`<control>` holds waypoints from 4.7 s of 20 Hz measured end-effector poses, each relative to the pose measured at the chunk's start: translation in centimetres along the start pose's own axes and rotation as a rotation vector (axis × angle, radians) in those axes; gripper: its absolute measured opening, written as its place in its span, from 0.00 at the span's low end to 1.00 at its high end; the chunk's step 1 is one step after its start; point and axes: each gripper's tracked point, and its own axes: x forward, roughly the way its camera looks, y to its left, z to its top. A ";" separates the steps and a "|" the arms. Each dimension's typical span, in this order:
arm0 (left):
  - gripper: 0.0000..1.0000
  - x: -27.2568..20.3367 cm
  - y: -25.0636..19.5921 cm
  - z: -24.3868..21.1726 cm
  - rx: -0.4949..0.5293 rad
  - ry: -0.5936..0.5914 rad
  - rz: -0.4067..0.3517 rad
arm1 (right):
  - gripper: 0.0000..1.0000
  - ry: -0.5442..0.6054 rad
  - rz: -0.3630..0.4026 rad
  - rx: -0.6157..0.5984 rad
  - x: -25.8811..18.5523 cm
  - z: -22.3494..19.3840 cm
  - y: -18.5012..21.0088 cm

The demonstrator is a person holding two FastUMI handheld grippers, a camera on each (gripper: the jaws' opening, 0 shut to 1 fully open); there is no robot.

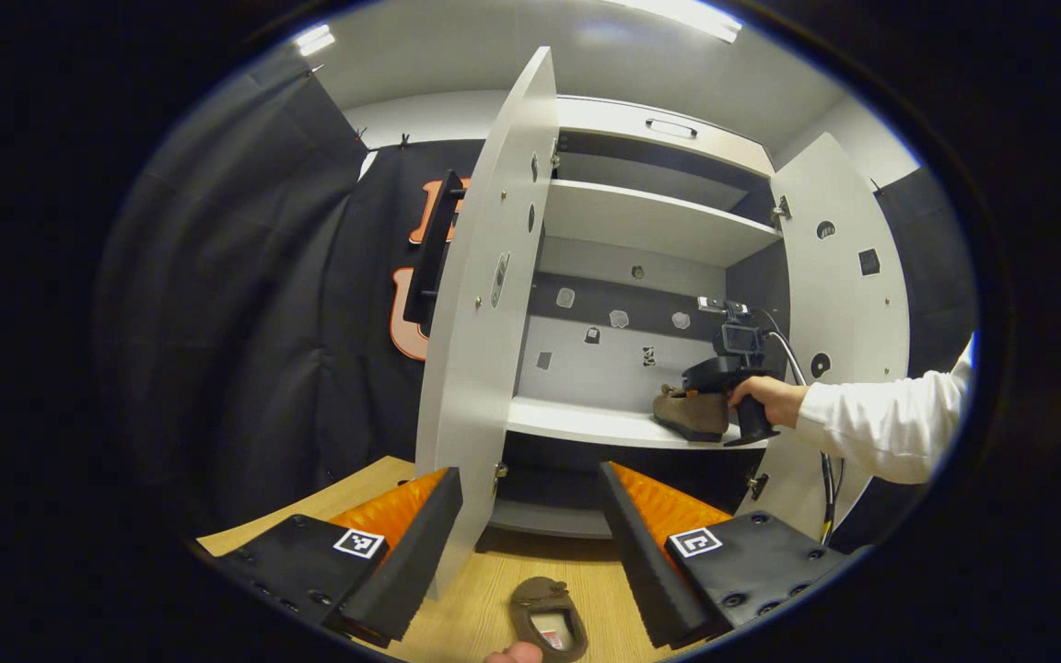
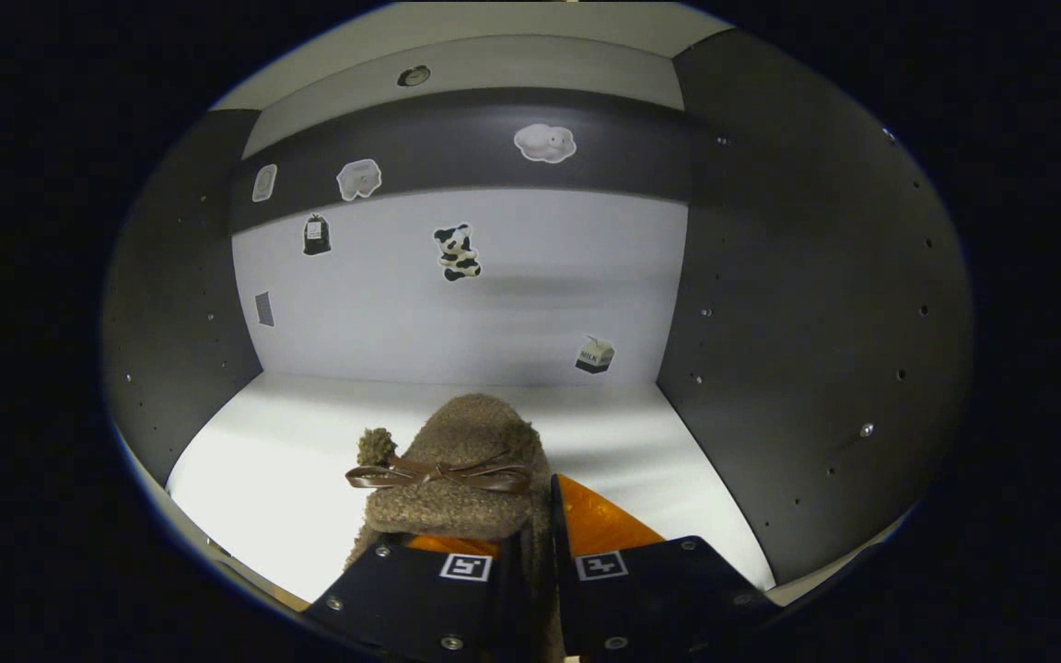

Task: Grab one shoe with the right hand and put it into the shoe cabinet, grab the other shoe with the left hand and put it into the shoe cabinet; then close the right door with the right hand and the left door with the left hand.

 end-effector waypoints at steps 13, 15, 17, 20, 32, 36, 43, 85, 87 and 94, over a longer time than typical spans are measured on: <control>0.99 1.6 -1.9 -1.8 0.005 0.039 -0.053 | 0.89 0.063 0.166 0.022 -5.5 -0.8 0.2; 0.96 1.7 -2.1 -1.6 0.009 0.035 -0.058 | 0.90 0.033 0.170 -0.013 -6.9 -0.4 0.4; 0.96 1.7 -2.2 -1.6 0.014 0.031 -0.062 | 0.90 -0.005 0.168 -0.053 -8.7 0.0 0.6; 0.99 1.9 -2.1 -1.5 0.012 0.027 -0.058 | 0.91 -0.113 0.148 -0.095 -11.9 1.9 0.1; 0.96 2.2 -3.7 -5.0 0.044 0.086 -0.114 | 0.93 -0.378 0.159 -0.058 -26.7 0.5 -1.9; 0.96 1.4 -4.1 -10.8 0.101 0.199 -0.132 | 0.92 -0.410 0.135 -0.022 -28.9 -4.0 -3.3; 0.97 0.3 -3.4 -16.5 0.117 0.328 -0.125 | 0.92 -0.490 0.140 0.063 -30.9 -9.8 -3.6; 0.18 6.9 -6.8 -3.6 0.103 0.239 -0.098 | 0.92 -0.484 0.147 -0.026 -36.5 -15.6 -3.5; 0.19 10.0 -7.4 0.5 0.089 0.182 -0.113 | 0.92 -0.492 0.134 -0.027 -37.1 -15.4 -3.9; 0.18 25.6 -11.5 7.7 0.103 0.139 -0.128 | 0.92 -0.502 0.106 0.018 -38.9 -14.9 -5.2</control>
